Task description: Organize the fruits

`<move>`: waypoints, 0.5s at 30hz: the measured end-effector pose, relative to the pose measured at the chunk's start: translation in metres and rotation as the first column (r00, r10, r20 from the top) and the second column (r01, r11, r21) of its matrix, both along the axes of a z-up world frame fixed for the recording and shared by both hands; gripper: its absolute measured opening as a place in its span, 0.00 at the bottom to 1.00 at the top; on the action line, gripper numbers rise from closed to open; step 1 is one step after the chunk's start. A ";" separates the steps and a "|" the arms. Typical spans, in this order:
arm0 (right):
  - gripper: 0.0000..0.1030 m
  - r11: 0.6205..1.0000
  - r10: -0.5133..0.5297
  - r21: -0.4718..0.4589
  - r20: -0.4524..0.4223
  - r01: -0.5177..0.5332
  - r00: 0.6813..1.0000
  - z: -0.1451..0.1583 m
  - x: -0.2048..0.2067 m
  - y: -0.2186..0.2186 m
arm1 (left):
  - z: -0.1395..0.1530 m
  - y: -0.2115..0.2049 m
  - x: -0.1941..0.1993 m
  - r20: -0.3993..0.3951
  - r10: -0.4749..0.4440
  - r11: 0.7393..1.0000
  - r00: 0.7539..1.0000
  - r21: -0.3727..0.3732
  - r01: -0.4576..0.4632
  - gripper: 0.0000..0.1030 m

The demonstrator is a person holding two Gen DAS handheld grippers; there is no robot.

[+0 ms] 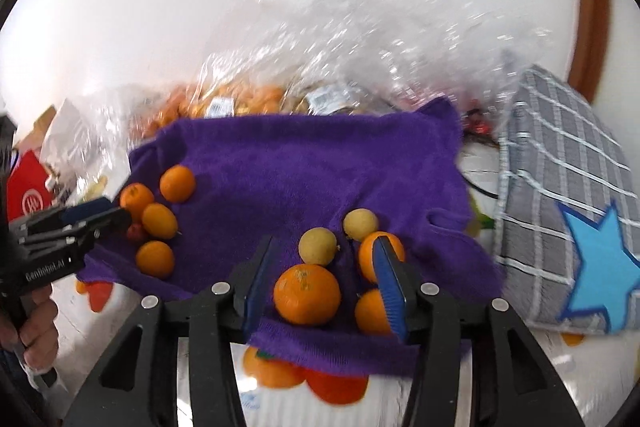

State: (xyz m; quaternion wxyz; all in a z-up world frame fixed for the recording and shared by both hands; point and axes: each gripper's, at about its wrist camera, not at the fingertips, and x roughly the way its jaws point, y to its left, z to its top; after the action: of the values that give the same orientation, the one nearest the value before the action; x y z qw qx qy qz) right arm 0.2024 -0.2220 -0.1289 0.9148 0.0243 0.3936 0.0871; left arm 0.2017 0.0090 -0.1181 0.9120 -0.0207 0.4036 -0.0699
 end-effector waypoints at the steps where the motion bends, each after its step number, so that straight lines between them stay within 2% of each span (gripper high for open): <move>1: 0.48 1.000 -0.019 0.004 -0.001 0.019 1.000 0.007 -0.006 -0.002 | 0.003 0.001 -0.004 0.003 0.005 1.000 1.000 0.002 -0.005 0.49; 6: 0.48 0.995 -0.100 0.008 -0.014 0.100 0.995 0.036 -0.036 -0.012 | 0.020 0.006 -0.028 -0.005 0.036 0.999 0.999 -0.001 -0.036 0.49; 9: 0.48 0.989 -0.142 -0.040 0.004 0.142 0.990 0.052 -0.057 -0.013 | 0.032 0.006 -0.047 0.006 0.046 0.999 0.999 -0.024 -0.045 0.49; 12: 0.48 0.980 -0.186 -0.074 0.021 0.187 0.982 0.067 -0.083 -0.014 | 0.046 0.002 -0.070 0.019 0.053 0.998 0.998 -0.028 -0.052 0.55; 13: 0.51 0.979 -0.190 -0.075 0.028 0.191 0.981 0.072 -0.091 -0.015 | 0.052 0.001 -0.079 0.031 0.056 0.998 0.998 -0.027 -0.055 0.55; 14: 0.63 0.978 -0.191 -0.079 0.036 0.194 0.981 0.077 -0.102 -0.015 | 0.057 -0.001 -0.086 0.042 0.057 0.998 0.997 -0.026 -0.056 0.58; 15: 0.70 0.976 -0.197 -0.085 0.042 0.200 0.980 0.081 -0.110 -0.015 | 0.063 -0.003 -0.094 0.053 0.056 0.998 0.997 -0.025 -0.054 0.63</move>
State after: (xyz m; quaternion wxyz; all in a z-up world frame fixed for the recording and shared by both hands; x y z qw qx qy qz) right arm 0.0927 -0.2365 -0.0482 0.9255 0.0215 0.3775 -0.0217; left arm 0.1076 0.0057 -0.0549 0.9237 -0.0406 0.3776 -0.0500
